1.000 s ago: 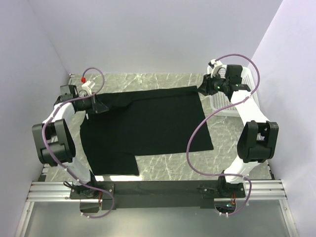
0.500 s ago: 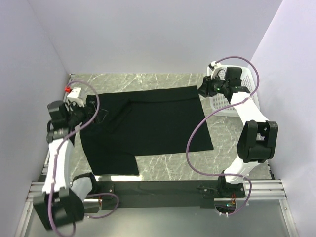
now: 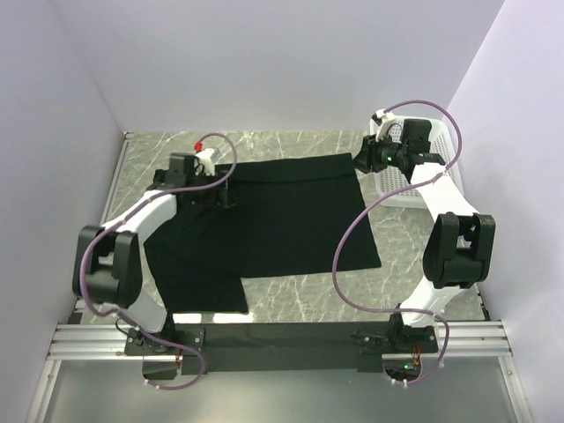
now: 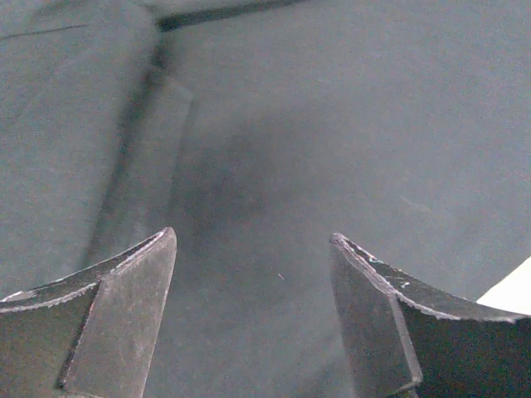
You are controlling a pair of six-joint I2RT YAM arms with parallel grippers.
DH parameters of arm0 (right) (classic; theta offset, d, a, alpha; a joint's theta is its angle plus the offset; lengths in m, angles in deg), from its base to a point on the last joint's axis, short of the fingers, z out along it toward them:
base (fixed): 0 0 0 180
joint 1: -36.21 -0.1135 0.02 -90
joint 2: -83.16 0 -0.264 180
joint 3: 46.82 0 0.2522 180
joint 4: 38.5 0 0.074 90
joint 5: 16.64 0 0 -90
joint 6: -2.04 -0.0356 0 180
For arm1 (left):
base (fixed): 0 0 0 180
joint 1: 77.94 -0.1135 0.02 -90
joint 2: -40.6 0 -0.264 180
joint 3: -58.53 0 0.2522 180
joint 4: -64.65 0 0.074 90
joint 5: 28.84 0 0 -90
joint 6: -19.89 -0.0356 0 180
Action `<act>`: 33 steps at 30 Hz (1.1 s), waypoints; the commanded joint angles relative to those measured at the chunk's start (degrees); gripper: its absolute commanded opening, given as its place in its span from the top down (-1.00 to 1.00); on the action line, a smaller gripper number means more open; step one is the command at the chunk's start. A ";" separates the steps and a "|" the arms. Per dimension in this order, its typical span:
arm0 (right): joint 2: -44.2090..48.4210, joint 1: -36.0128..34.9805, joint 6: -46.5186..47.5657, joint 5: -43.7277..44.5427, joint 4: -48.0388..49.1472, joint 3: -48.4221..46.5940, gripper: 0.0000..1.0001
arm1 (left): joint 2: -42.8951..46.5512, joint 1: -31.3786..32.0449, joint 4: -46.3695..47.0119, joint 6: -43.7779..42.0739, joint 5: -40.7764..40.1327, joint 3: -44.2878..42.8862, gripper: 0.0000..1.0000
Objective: Fold and stack the t-shirts
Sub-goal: Fold the tshirt
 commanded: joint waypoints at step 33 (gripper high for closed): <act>1.63 2.42 -0.03 -0.22 -0.56 -0.45 0.08 | -29.57 16.78 -14.14 21.81 -49.83 -28.75 0.21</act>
